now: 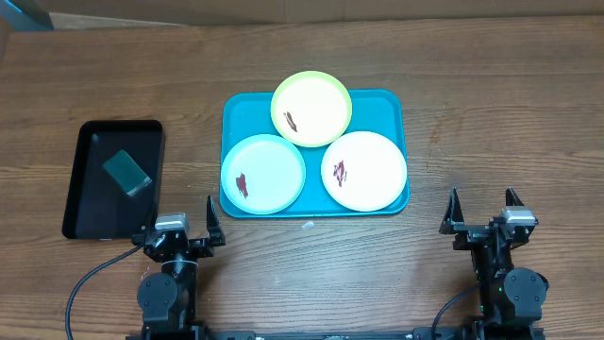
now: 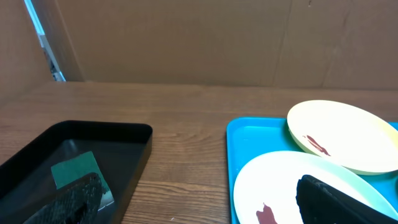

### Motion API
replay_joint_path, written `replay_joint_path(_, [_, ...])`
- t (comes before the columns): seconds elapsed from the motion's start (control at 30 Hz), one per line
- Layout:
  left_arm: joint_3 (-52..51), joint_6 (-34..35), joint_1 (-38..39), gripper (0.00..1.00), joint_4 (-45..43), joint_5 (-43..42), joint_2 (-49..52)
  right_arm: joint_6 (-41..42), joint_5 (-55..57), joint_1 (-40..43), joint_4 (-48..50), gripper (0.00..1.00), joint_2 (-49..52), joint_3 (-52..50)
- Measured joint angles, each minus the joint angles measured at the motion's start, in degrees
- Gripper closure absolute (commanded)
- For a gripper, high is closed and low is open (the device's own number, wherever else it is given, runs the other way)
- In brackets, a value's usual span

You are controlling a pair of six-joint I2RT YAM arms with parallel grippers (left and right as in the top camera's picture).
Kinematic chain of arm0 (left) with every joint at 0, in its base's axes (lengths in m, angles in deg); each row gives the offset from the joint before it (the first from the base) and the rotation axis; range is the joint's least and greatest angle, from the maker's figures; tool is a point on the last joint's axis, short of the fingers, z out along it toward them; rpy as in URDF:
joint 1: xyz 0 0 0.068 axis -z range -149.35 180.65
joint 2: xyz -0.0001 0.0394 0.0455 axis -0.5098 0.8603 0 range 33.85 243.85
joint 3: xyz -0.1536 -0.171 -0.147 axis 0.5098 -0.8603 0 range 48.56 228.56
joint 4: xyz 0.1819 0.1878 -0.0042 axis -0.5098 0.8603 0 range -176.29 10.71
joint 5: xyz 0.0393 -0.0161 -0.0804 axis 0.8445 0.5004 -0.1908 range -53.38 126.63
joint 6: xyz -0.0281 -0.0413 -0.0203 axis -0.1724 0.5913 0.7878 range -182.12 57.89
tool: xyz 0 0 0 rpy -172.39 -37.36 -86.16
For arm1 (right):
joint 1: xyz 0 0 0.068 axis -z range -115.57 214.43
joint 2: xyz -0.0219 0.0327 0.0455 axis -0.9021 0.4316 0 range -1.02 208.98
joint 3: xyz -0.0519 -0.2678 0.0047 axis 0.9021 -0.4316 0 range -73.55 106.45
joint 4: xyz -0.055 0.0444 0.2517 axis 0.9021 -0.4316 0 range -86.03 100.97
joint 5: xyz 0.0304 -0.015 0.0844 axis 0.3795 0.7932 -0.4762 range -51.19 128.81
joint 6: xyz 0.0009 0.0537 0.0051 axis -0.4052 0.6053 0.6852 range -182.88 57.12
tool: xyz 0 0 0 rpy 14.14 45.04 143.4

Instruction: Clean dirty plates on tray and stack at the side

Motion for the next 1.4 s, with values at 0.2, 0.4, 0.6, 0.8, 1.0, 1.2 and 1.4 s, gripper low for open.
replay_joint_path(0.2, [0.0, 0.0, 0.0, 0.0, -0.02, 0.0, 0.0, -0.02, 0.0, 0.0, 0.0, 0.0, 0.0, 0.0])
replay_joint_path(0.4, [0.0, 0.0, 0.0, 0.0, -0.02, 0.0, 0.0, -0.02, 0.0, 0.0, -0.02, 0.0, 0.0, 0.0])
replay_joint_path(0.6, [0.0, 0.2, 0.0, 0.0, -0.04, -0.07, 0.0, 0.0, -0.02, 0.0, 0.0, 0.0, 0.0, 0.0])
replay_joint_path(0.8, [0.0, 6.34, 0.0, 0.0, -8.94, -7.82, -0.07, -0.02, -0.02, 0.0, -0.02, 0.0, 0.0, 0.0])
replay_joint_path(1.0, [0.02, 7.87, 0.0, 0.0, -28.85, -13.49, -0.15, 0.0, 0.0, 0.0, -0.02, 0.0, 0.0, 0.0])
replay_joint_path(1.2, [4.44, -0.74, 0.0, 0.0, -25.35, -10.95, 0.02, 0.0, -0.02, 0.0, 0.0, 0.0, 0.0, 0.0])
replay_joint_path(1.4, [23.43, -5.42, 0.0, 0.0, 0.22, -4.17, 7.96, -0.02, 0.0, 0.0, 0.02, 0.0, 0.0, 0.0])
